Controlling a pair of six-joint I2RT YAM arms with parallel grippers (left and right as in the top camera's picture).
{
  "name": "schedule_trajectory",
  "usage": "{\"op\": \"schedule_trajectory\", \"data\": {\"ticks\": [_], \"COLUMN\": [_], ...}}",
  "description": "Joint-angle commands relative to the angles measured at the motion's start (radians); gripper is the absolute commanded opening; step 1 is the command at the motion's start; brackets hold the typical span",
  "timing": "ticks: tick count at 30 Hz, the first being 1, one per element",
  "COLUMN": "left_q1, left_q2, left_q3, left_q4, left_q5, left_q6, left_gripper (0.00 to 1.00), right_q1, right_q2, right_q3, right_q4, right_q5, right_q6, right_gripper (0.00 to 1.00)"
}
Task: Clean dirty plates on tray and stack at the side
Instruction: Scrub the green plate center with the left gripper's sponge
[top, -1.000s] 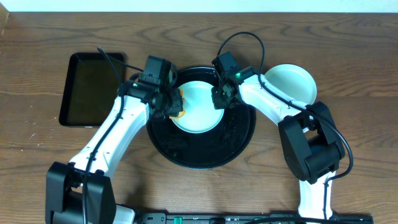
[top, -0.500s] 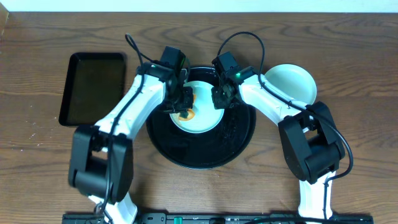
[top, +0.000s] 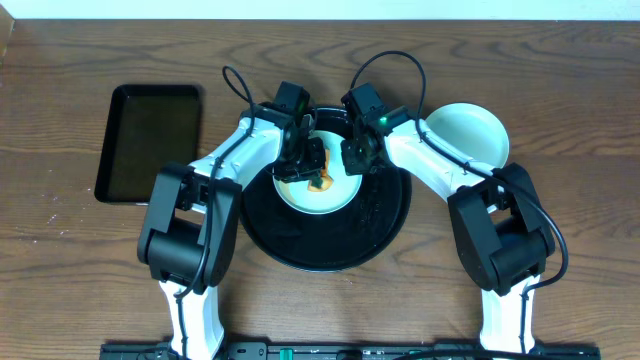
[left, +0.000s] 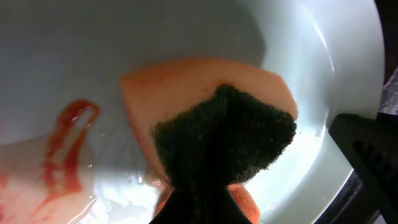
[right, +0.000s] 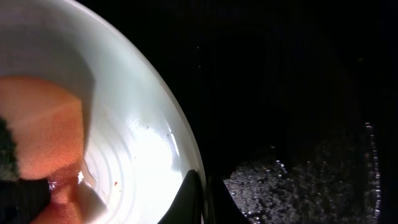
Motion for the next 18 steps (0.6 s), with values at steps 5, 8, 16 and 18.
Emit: {"op": "schedule_trajectory", "data": {"ticks": [5,8,16,18], "left_q1": [-0.01,-0.01,-0.006,-0.002], "left_q2": [0.06,0.06,0.06,0.06], "left_q3": [0.02,0.02,0.02,0.02], "left_q4": [-0.006,-0.043,-0.121,-0.132], "left_q5": [-0.109,-0.287,-0.62,-0.676], "left_q6": [-0.039,-0.038,-0.027,-0.027], "left_gripper": [0.08,0.08,0.08,0.08], "right_q1": [-0.004,-0.004,-0.004,-0.004], "right_q2": [0.019,0.019,0.019,0.019], "right_q3": [-0.002,-0.002,-0.002,-0.002], "right_q4": [-0.008,-0.008,-0.008,-0.011], "right_q5": [0.029,0.029,0.029,0.029], "right_q6": [-0.004,-0.004,-0.004,-0.004], "right_gripper": [0.01,0.01,0.01,0.01]}}
